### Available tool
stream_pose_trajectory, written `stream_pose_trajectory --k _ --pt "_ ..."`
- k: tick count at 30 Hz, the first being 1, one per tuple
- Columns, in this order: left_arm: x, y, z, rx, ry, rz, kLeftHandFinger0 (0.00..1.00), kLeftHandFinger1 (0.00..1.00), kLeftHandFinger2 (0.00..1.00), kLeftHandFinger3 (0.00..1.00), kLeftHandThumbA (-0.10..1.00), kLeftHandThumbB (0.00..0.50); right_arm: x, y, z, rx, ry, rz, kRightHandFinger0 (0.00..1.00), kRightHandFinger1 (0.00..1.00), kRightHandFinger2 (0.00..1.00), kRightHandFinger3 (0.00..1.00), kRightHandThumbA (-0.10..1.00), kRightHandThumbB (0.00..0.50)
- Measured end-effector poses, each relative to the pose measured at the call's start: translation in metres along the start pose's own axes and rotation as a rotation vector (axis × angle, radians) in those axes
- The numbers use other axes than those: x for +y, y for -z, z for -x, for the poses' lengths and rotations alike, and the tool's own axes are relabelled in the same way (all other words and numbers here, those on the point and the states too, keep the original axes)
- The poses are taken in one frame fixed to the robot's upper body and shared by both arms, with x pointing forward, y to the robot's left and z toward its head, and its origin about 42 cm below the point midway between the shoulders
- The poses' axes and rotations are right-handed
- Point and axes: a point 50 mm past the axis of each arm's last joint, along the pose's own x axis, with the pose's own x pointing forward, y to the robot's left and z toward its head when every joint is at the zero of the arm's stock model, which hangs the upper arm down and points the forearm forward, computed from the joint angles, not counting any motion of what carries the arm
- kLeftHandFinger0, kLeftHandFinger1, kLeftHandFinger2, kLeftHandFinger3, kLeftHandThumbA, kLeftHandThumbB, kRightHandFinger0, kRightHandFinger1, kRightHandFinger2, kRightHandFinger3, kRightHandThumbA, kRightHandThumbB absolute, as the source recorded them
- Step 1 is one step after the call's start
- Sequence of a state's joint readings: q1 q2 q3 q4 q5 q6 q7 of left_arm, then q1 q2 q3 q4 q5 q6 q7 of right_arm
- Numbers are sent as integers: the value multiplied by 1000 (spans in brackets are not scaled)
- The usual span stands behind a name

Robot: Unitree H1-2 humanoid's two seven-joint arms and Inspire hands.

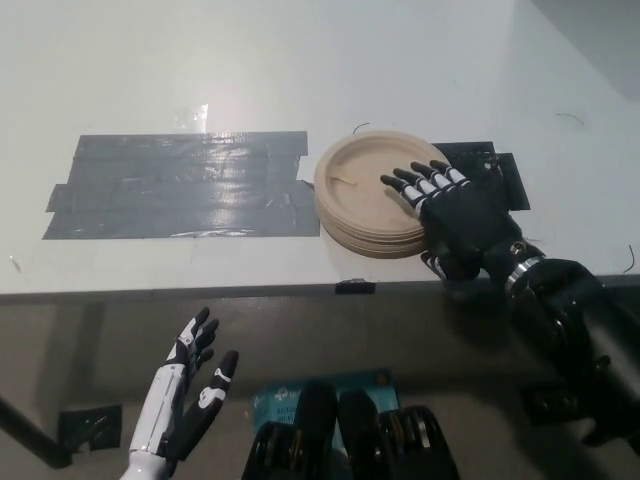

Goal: A stack of plates is kept in the middle of the desk close to the robot and the robot grabs the stack with its right hand, picks it up and hands it to a person.

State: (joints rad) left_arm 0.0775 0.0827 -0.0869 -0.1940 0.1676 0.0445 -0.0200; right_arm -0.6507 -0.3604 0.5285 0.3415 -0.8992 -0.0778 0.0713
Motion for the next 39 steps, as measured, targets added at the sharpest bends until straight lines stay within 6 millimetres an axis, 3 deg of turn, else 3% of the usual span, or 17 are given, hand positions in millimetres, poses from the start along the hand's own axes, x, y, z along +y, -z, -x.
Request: stream_pose_trajectory --k 5,7,8,10,11,12,13,14,15,17,18,20,22,31,34,36,39 --pt "0 -1 -1 -2 1 0 1000 1000 1000 1000 742 0 9 2 -8 -15 -19 49 1000 1000 1000 1000 830 465" --pt "0 -1 -2 -5 2 0 1000 1000 1000 1000 741 0 15 5 -10 -21 -32 70 1000 1000 1000 1000 602 419" --pt "0 -2 -2 -6 2 0 1000 1000 1000 1000 739 0 17 7 -12 -24 -38 81 1000 1000 1000 1000 353 378" --pt "0 -3 -4 -11 2 0 1000 1000 1000 1000 737 0 17 12 -19 -37 -38 122 1000 1000 1000 1000 237 396" --pt "0 -3 -5 -13 3 1 1000 1000 1000 1000 735 0 16 14 -22 -40 -37 141 720 728 757 911 -24 307" --pt "0 -4 -5 -15 3 1 1000 1000 1000 1000 735 0 16 16 -24 -42 -38 155 525 605 696 834 -85 319" --pt "0 -4 -5 -16 3 1 1000 1000 1000 1000 735 0 15 18 -26 -44 -36 168 251 373 549 726 -97 314" --pt "0 -4 -6 -16 3 0 1000 1000 1000 1000 735 0 13 21 -30 -47 -34 196 10 26 299 488 -100 325" --pt "0 -4 -6 -16 3 0 1000 1000 1000 1000 734 0 13 22 -32 -49 -25 215 0 1 233 444 -100 287" --pt "0 -4 -6 -17 3 1 1000 1000 1000 1000 733 0 12 23 -36 -52 5 243 0 11 255 364 -100 285" --pt "0 -4 -6 -18 3 1 1000 1000 1000 1000 733 0 11 24 -38 -53 22 258 0 72 368 268 -100 273" --pt "0 -4 -6 -18 2 0 1000 1000 1000 1000 733 0 10 24 -42 -58 57 281 0 180 584 221 -100 264" --pt "1 -5 -6 -19 1 0 1000 1000 1000 1000 730 0 8 25 -45 -60 80 291 0 220 668 246 -100 276" --pt "2 -5 -7 -19 -3 0 1000 1000 1000 1000 718 0 7 27 -41 -83 170 303 0 237 707 282 -100 261" --pt "2 -5 -7 -19 -3 0 1000 1000 1000 1000 721 0 5 29 -34 -95 202 296 0 135 552 292 -100 296" --pt "3 -4 -7 -19 -4 -1 1000 1000 1000 1000 722 0 3 29 -30 -105 220 294 0 118 545 256 -100 286" --pt "3 -4 -7 -19 -6 -1 1000 1000 1000 1000 701 0 -3 26 -27 -121 256 288 0 125 690 212 -100 245"
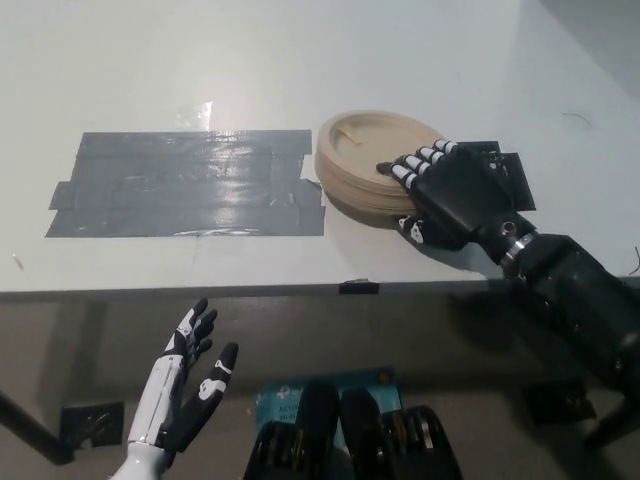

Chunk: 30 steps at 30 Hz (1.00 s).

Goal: A stack of plates is kept in the middle of the desk close to the robot and the robot grabs the stack with its right hand, picks it up and hands it to a person.

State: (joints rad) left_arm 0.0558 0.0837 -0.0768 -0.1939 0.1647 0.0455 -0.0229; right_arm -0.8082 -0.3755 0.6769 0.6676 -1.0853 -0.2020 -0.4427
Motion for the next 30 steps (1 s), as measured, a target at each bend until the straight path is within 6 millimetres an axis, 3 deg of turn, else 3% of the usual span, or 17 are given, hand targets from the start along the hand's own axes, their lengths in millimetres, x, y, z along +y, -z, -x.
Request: stream_pose_trajectory --k 3,5,7,9,10,12,14,16,26,28,30 --pt "1 0 -1 -1 -2 2 1000 1000 1000 1000 696 0 -13 -2 4 -17 54 -6 0 153 766 235 -100 245" --pt "1 0 -1 0 -2 4 1000 1000 1000 1000 695 0 -26 -6 7 -31 101 -13 0 125 709 177 -100 290" --pt "1 0 -1 0 -2 4 1000 1000 1000 1000 695 0 -39 -9 10 -40 143 -16 0 122 676 183 -100 283" --pt "1 0 -1 1 -2 3 1000 1000 1000 1000 693 0 -50 -11 10 -49 182 -16 0 131 574 210 -100 284" --pt "1 0 -1 0 -2 4 1000 1000 1000 1000 691 0 -59 -12 10 -53 208 -16 0 109 488 212 -100 298" --pt "1 0 -1 0 -1 4 1000 1000 1000 1000 689 0 -75 -13 9 -64 250 -11 0 99 454 183 -100 328" --pt "1 0 -1 0 -1 4 1000 1000 1000 1000 686 0 -84 -15 8 -70 269 -9 0 89 463 171 -100 323" --pt "1 0 -1 0 0 4 1000 1000 1000 1000 685 0 -97 -16 7 -77 294 -7 0 90 562 170 -100 321" --pt "1 -1 -2 -2 1 4 1000 1000 1000 1000 675 0 -90 -22 4 -83 253 -30 0 84 528 139 -100 306" --pt "1 -1 -3 -3 3 4 1000 1000 1000 1000 644 0 -77 -24 0 -75 212 -48 0 76 533 183 -100 304" --pt "1 -1 -3 -3 6 5 1000 1000 1000 1000 638 0 -67 -26 -2 -73 182 -57 0 76 551 159 -100 283"
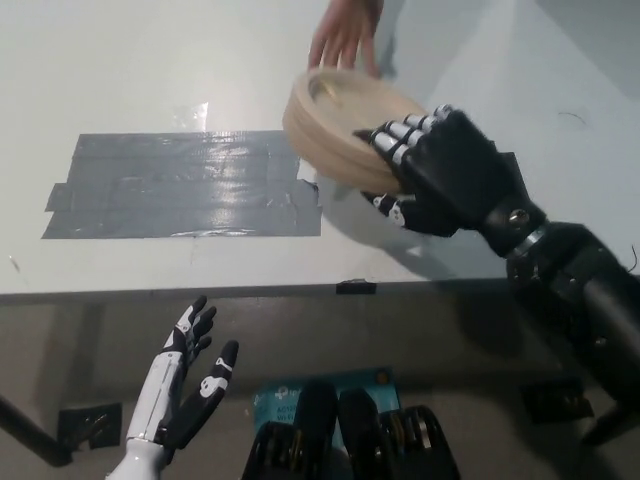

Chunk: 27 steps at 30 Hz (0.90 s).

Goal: A stack of plates is kept in the middle of the desk close to the robot and the robot grabs the stack with its right hand, picks it up and hands it to a person.

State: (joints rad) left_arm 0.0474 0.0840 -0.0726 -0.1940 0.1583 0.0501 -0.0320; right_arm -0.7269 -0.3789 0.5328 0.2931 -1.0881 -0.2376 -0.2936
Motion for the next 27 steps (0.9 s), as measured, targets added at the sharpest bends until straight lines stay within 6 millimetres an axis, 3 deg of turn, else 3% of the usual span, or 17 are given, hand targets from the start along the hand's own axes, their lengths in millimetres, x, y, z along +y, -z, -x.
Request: stream_pose_trajectory --k 5,8,10,11,12,13,14,15,16,17,18,21,27 --pt "0 0 0 -1 1 1 1000 1000 1000 1000 635 0 17 4 -9 7 -54 3 0 89 676 126 -100 265" --pt "0 0 0 0 2 1 1000 1000 1000 1000 637 0 15 10 -17 2 -42 23 0 89 678 245 -100 307" --pt "0 0 1 1 2 1 1000 1000 1000 1000 638 0 13 8 -23 -6 -27 32 0 35 594 222 -100 325" --pt "0 1 1 3 2 1 1000 1000 1000 1000 641 0 13 7 -26 -7 -18 34 0 45 595 214 -100 323" --pt "0 1 1 3 3 1 1000 1000 1000 1000 650 0 12 6 -28 -7 -11 37 5 126 656 280 -100 330" --pt "0 1 2 5 3 1 1000 1000 1000 1000 652 0 12 5 -29 -6 -3 39 181 361 862 515 -2 362" --pt "-1 2 3 9 5 1 1000 1000 1000 1000 653 0 11 3 -33 -3 14 42 427 583 970 825 159 408" --pt "-1 3 4 12 5 1 1000 1000 1000 1000 653 0 11 2 -34 3 23 42 532 616 962 943 203 422" --pt "-1 3 5 14 5 1 1000 1000 1000 1000 653 0 11 2 -35 14 29 41 791 838 1000 1000 311 443" --pt "-1 4 5 15 4 1 1000 1000 1000 1000 654 0 11 3 -35 24 33 40 1000 1000 1000 1000 410 478" --pt "0 4 6 18 4 0 1000 1000 1000 1000 655 0 11 4 -36 43 31 39 1000 1000 1000 1000 494 499" --pt "-1 5 7 21 4 1 1000 1000 1000 1000 657 0 8 5 -36 76 12 36 1000 1000 1000 1000 613 500" --pt "-1 5 7 21 4 1 1000 1000 1000 1000 659 0 3 -7 -31 109 -39 5 1000 1000 1000 1000 740 500"
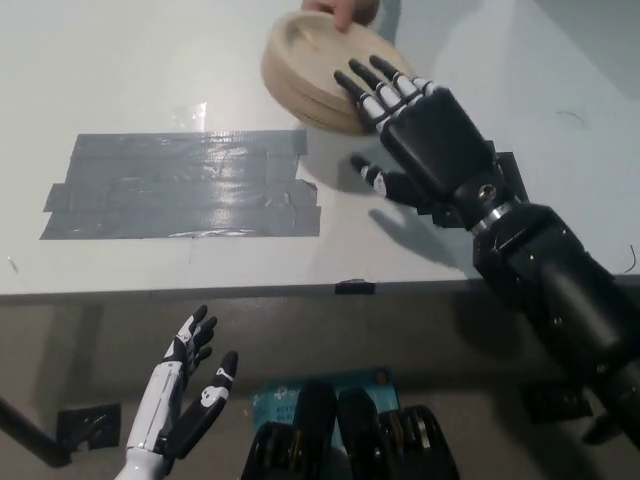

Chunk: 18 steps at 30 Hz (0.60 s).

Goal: A stack of plates is kept in the middle of the desk close to the robot and the robot grabs the stack with its right hand, picks it up and hands it to a person.

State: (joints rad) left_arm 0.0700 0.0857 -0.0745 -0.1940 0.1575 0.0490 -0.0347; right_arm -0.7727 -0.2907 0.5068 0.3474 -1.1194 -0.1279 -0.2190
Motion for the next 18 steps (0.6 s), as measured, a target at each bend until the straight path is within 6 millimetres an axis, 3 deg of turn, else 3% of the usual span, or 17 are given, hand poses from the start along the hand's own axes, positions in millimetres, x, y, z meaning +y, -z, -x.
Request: stream_pose_trajectory --k 5,11,14,15,18 --pt "0 1 1 4 0 0 991 1000 1000 1000 656 0 -8 -13 8 4 -10 -44 1000 1000 1000 1000 816 500" --pt "1 1 1 3 -2 -1 995 1000 1000 1000 637 0 -40 -10 37 84 86 -125 1000 1000 1000 1000 850 488" --pt "1 1 1 3 -3 -1 1000 1000 1000 1000 610 0 -58 -6 56 124 142 -163 1000 1000 1000 1000 899 453" --pt "1 0 0 1 -3 0 1000 1000 1000 1000 599 0 -64 -6 64 135 160 -182 1000 1000 1000 1000 983 491" --pt "1 -1 -1 -1 -3 0 992 1000 1000 1000 566 0 -75 -10 87 154 195 -231 1000 1000 1000 1000 953 437"
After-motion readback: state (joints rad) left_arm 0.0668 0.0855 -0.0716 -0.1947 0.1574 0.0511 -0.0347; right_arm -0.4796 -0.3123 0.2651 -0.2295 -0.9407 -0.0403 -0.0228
